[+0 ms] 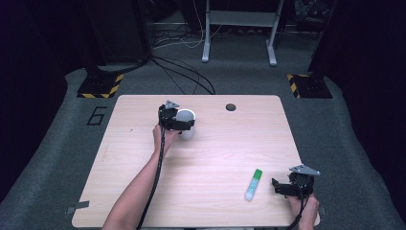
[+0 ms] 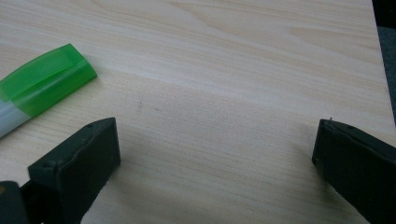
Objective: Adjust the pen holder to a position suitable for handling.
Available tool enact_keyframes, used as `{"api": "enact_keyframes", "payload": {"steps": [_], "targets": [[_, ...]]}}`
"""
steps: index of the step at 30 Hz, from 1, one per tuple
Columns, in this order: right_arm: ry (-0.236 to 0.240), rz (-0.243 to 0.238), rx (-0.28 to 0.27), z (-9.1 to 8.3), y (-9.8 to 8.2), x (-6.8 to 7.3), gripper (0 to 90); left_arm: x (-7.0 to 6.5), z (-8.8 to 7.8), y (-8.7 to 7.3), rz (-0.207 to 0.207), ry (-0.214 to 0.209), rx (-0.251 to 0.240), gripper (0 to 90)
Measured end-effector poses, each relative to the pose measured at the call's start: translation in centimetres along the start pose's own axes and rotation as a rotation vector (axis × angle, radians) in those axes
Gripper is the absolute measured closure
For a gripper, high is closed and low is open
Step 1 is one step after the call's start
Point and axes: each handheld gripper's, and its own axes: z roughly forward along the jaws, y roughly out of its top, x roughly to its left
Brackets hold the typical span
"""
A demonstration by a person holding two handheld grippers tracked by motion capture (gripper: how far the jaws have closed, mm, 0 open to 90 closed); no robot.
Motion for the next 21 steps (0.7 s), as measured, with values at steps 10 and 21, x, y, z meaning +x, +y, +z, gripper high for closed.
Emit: {"api": "enact_keyframes", "payload": {"steps": [10, 21], "targets": [[0.0, 0.001, 0.001, 0.0, 0.0, 0.0, 0.5, -0.2, 2.0, -0.5, 0.003, 0.047, 0.036, 1.5], [-0.002, 0.0, -0.002, 0.0, 0.0, 0.0, 0.9, -0.4, 2.1, -0.5, 0.032, 0.064, 0.032, 5.6]]}}
